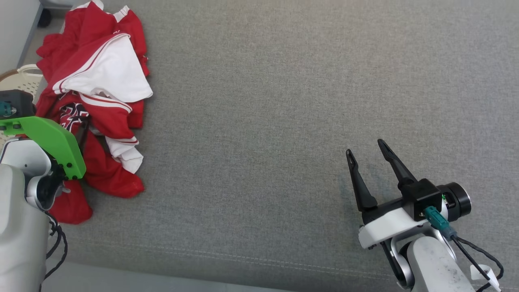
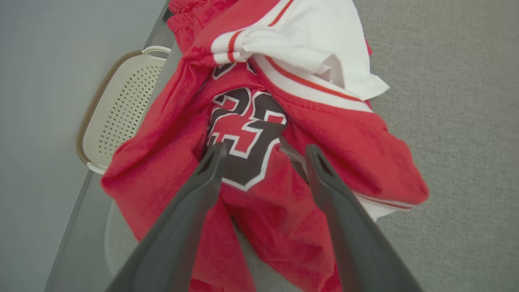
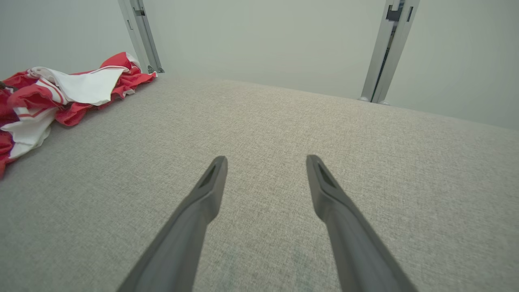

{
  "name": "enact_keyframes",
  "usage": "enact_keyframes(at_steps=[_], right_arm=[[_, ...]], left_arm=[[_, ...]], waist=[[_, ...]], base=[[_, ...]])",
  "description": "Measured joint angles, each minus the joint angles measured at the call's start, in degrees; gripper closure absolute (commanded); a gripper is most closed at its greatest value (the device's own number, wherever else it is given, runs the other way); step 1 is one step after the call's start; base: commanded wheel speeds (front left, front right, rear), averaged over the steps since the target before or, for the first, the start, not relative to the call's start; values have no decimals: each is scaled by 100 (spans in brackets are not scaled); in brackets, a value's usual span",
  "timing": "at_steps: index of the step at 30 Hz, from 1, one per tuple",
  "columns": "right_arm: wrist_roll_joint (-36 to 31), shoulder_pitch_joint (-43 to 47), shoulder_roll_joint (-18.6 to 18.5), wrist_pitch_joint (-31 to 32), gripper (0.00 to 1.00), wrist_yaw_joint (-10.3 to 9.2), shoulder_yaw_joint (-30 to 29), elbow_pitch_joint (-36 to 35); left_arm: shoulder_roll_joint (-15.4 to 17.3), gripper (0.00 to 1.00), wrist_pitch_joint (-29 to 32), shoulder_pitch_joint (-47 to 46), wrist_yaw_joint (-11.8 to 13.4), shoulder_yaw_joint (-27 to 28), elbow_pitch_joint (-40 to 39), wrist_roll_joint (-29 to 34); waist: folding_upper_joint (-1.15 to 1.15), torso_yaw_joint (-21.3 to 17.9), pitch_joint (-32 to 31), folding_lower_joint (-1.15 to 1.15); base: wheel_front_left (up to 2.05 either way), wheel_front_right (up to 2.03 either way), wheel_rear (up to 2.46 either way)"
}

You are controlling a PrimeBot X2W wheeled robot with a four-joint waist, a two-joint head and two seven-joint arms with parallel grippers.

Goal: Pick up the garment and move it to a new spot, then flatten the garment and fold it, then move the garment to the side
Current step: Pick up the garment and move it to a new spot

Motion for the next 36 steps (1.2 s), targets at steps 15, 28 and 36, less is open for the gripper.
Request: enact_keyframes(at_steps=[15,28,36], right_arm=[[-98,-312,0,15,0,0,-18,-53],[-2,-327,-1,1,0,0,-51,53],[156,-231,0,-1,0,0,-69,70]], left_arm=[[220,100,-511,-150,178,-14,437,129],[426,100,-1352,-513,81,-413,120,605],[498,100,-1494,-796,-10,-949,-681,1012]], waist=[[0,-172,623,0],[0,-159,281,0],[0,-230,-81,-1]], base=[[0,0,0],[0,0,0],[0,0,0]])
